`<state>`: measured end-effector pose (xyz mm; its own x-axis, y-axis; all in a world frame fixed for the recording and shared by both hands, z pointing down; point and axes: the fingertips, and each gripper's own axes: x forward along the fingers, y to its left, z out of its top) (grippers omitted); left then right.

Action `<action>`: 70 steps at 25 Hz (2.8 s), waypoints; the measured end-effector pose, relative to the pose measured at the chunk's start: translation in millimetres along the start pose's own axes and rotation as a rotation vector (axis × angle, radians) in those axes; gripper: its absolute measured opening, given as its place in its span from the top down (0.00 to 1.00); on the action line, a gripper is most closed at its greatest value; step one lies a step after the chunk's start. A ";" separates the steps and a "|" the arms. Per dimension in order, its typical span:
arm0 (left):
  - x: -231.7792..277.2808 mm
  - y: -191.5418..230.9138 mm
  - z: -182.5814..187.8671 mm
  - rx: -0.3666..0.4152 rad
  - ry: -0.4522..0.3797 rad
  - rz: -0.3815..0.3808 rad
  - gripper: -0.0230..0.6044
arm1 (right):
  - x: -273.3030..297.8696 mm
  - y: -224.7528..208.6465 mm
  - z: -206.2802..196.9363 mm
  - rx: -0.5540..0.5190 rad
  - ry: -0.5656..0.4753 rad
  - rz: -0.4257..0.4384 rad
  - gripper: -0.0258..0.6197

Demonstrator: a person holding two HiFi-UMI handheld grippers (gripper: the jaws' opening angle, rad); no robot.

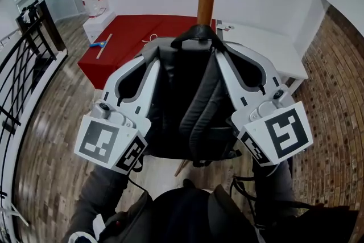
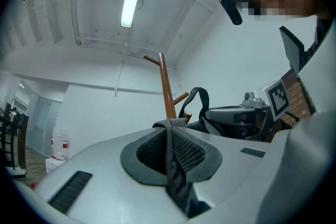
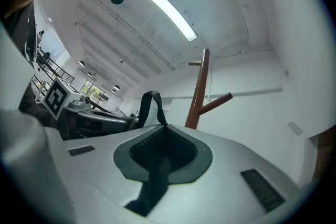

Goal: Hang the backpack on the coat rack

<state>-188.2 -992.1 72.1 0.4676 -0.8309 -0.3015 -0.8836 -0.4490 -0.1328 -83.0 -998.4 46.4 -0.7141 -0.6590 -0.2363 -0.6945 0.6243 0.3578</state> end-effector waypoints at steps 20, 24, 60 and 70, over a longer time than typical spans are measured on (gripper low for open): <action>4.9 4.5 -5.9 0.010 0.060 -0.027 0.90 | 3.3 -2.4 -7.3 0.188 0.083 0.145 0.93; 5.5 4.8 -5.7 0.009 0.093 -0.031 0.90 | 3.1 -3.1 -7.8 0.247 0.095 0.162 0.93; -22.2 -27.0 -19.1 0.006 0.044 -0.037 0.90 | -46.0 25.8 -12.4 0.109 -0.026 0.021 0.93; -87.7 -77.4 -22.7 -0.054 0.040 -0.117 0.90 | -118.4 80.0 -6.5 0.100 -0.005 -0.055 0.93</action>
<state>-160.2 -891.9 130.3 0.5691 -0.7838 -0.2485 -0.8207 -0.5600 -0.1133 -53.4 -873.2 108.9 -0.6752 -0.6911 -0.2579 -0.7375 0.6265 0.2521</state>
